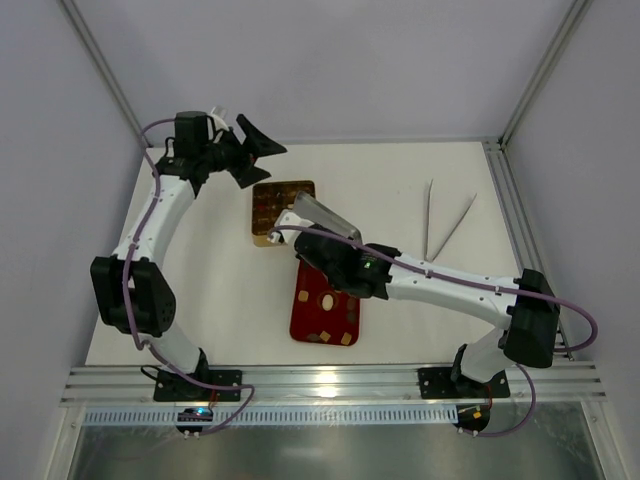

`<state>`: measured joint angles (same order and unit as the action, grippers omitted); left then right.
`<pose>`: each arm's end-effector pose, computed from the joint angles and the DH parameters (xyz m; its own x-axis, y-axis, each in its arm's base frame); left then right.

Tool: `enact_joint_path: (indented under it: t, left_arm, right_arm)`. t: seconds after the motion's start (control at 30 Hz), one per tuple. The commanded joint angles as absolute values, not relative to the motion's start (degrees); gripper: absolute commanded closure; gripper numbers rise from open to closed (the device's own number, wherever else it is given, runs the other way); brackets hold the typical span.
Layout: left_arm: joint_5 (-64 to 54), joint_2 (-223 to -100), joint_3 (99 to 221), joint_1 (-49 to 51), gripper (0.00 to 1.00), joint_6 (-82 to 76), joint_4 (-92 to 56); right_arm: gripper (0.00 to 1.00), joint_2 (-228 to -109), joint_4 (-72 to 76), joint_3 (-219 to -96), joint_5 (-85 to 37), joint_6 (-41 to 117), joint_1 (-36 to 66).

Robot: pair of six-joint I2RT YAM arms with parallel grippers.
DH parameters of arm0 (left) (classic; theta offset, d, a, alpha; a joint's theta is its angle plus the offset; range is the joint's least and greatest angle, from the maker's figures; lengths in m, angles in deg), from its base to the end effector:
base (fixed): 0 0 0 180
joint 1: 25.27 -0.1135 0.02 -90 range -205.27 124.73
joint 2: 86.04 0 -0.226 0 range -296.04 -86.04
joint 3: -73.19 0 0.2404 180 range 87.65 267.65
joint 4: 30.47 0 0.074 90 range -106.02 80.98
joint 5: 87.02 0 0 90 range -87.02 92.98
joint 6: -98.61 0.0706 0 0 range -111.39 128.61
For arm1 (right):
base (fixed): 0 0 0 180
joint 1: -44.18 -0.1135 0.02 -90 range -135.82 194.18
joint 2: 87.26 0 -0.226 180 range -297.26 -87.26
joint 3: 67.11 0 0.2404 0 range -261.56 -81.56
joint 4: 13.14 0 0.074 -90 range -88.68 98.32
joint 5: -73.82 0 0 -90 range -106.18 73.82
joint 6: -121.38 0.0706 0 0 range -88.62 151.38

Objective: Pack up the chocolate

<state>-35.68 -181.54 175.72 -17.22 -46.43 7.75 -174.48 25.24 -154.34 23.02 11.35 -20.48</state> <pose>0.3807 -0.0984 0.3010 -0.8171 -0.5308 -0.2250 -0.0544 0.4596 -0.8865 0.1903 0.2975 0.2594 -0.0823 -0.7941 -0.6022 -0.5498 0.5402 -0.6371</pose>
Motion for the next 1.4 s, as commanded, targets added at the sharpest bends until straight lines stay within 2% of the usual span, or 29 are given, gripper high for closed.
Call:
enact_joint_path:
  t: [0.0, 0.27, 0.4, 0.5, 0.57, 0.73, 0.83, 0.97, 1.07, 1.37]
  left_arm:
    - [-34.6, -181.0, 179.2, -18.9, 0.09, -46.0, 5.9]
    - [-29.0, -179.1, 179.9, -22.2, 0.09, -45.3, 5.5]
    - [-23.7, -174.5, 176.7, -22.4, 0.09, -43.2, 5.4]
    - [-20.7, -171.6, 172.0, -22.7, 0.09, -41.7, 5.4]
    - [-20.0, -170.9, 170.4, -23.3, 0.09, -41.1, 5.7]
    - [-17.7, -169.7, 166.6, -23.5, 0.09, -37.7, 7.6]
    - [-16.5, -170.5, 165.7, -23.5, 0.09, -36.0, 9.1]
    - [-12.9, -172.1, 165.3, -23.5, 0.09, -34.0, 11.1]
    - [-10.7, -173.9, 165.5, -23.4, 0.09, -32.6, 13.2]
    - [-5.9, -179.7, 165.9, -23.4, 0.10, -30.9, 14.7]
  right_arm:
    - [0.96, -172.8, 27.3, -158.5, 20.6, 14.3, -19.7]
    - [0.96, -173.0, 29.3, -162.9, 11.6, 19.0, -14.5]
    - [0.96, -173.9, 29.5, -167.9, -3.9, 26.5, -5.2]
    - [0.96, -175.9, 25.8, -172.2, -25.6, 38.3, 3.1]
    - [0.96, -179.4, 24.0, -174.1, -32.8, 43.5, 8.2]
    - [0.96, -189.3, 9.2, -175.0, -50.2, 64.5, 14.9]
    - [0.96, -193.8, -3.6, -174.0, -56.0, 73.5, 16.2]
    - [0.96, -202.8, -19.9, -173.9, -58.7, 89.2, 16.3]
    - [0.96, -206.7, -27.3, -174.1, -59.2, 94.7, 16.3]
    - [0.96, -213.7, -34.1, -174.7, -58.9, 101.0, 16.5]
